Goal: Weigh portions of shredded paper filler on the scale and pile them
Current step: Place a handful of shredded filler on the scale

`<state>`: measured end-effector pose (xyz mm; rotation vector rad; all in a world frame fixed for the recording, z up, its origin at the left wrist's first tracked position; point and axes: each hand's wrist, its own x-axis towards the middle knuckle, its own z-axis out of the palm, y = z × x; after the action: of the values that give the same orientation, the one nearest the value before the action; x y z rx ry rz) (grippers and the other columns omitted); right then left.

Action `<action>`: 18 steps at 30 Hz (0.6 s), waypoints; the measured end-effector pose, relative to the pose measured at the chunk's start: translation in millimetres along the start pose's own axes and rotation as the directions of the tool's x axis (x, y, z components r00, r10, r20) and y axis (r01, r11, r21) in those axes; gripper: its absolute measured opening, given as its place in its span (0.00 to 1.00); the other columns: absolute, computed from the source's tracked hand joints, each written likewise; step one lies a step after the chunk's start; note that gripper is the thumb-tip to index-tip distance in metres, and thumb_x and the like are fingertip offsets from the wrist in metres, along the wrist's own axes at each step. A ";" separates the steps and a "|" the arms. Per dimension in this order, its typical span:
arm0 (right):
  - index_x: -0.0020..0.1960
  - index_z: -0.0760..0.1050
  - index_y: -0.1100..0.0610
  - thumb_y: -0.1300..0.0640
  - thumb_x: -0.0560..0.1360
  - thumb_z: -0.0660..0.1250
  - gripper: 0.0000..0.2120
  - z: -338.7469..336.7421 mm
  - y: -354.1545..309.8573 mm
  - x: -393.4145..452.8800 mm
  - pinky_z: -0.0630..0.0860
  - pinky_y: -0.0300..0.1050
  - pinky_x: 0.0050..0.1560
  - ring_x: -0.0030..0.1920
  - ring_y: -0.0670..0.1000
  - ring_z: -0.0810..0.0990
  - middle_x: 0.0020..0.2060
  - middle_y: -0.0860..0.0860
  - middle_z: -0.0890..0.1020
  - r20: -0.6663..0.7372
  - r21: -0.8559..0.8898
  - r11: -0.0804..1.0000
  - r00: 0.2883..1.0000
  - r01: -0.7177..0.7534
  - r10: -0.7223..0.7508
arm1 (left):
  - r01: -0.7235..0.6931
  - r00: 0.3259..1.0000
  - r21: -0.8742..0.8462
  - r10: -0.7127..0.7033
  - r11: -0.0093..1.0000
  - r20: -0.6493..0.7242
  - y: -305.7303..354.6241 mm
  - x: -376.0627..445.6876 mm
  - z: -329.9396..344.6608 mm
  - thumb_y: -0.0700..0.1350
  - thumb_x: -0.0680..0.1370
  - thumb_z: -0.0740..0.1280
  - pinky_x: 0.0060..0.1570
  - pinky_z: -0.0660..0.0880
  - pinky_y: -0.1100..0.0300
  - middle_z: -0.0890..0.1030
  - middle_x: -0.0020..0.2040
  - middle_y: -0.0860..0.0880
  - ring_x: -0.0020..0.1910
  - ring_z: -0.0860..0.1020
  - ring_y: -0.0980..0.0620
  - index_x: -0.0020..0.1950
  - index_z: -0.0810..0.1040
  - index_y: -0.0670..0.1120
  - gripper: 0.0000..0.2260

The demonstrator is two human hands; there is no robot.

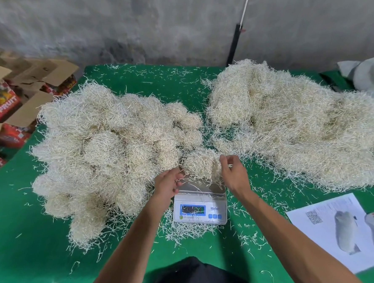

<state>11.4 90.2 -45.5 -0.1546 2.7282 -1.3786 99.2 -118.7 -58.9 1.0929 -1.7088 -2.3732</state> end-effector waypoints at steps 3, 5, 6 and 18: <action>0.67 0.71 0.61 0.39 0.85 0.55 0.26 3.4 -3.3 9.2 0.82 0.50 0.44 0.42 0.50 0.83 0.58 0.53 0.81 -0.015 0.007 1.000 1.000 -0.001 0.001 | -0.292 0.953 0.415 0.227 0.862 0.198 2.2 -4.6 2.3 0.58 0.77 0.70 0.40 0.77 0.67 0.84 0.51 0.62 0.39 0.79 0.63 0.57 0.81 0.60 0.10; 0.62 0.72 0.58 0.41 0.85 0.56 0.20 8.1 -5.5 15.6 0.81 0.47 0.44 0.44 0.51 0.82 0.52 0.51 0.81 -0.018 0.012 1.000 1.000 0.004 -0.004 | -0.459 0.871 0.571 0.220 0.681 0.438 -4.0 -10.9 10.0 0.62 0.75 0.70 0.48 0.76 0.66 0.79 0.59 0.67 0.44 0.78 0.67 0.58 0.79 0.66 0.12; 0.60 0.71 0.56 0.42 0.86 0.57 0.18 10.5 -7.4 18.8 0.80 0.47 0.44 0.45 0.50 0.82 0.49 0.49 0.80 -0.017 0.013 1.000 1.000 0.006 -0.006 | -0.488 0.845 0.603 0.170 0.631 0.507 -9.4 -12.6 13.7 0.61 0.76 0.70 0.49 0.75 0.66 0.78 0.61 0.67 0.46 0.78 0.67 0.59 0.78 0.66 0.12; 0.72 0.72 0.62 0.39 0.84 0.60 0.30 25.6 -15.4 53.4 0.75 0.37 0.48 0.45 0.44 0.79 0.64 0.57 0.81 -0.077 -0.097 0.992 0.993 0.081 -0.088 | 0.000 0.998 0.979 -0.063 0.206 0.013 -1.7 16.3 -56.3 0.49 0.80 0.65 0.50 0.80 0.53 0.84 0.45 0.44 0.40 0.84 0.51 0.63 0.72 0.37 0.18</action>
<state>-37.7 54.0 -49.6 -0.2276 2.8872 -1.3045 118.1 -171.0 -77.6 1.0096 -3.3547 -0.9508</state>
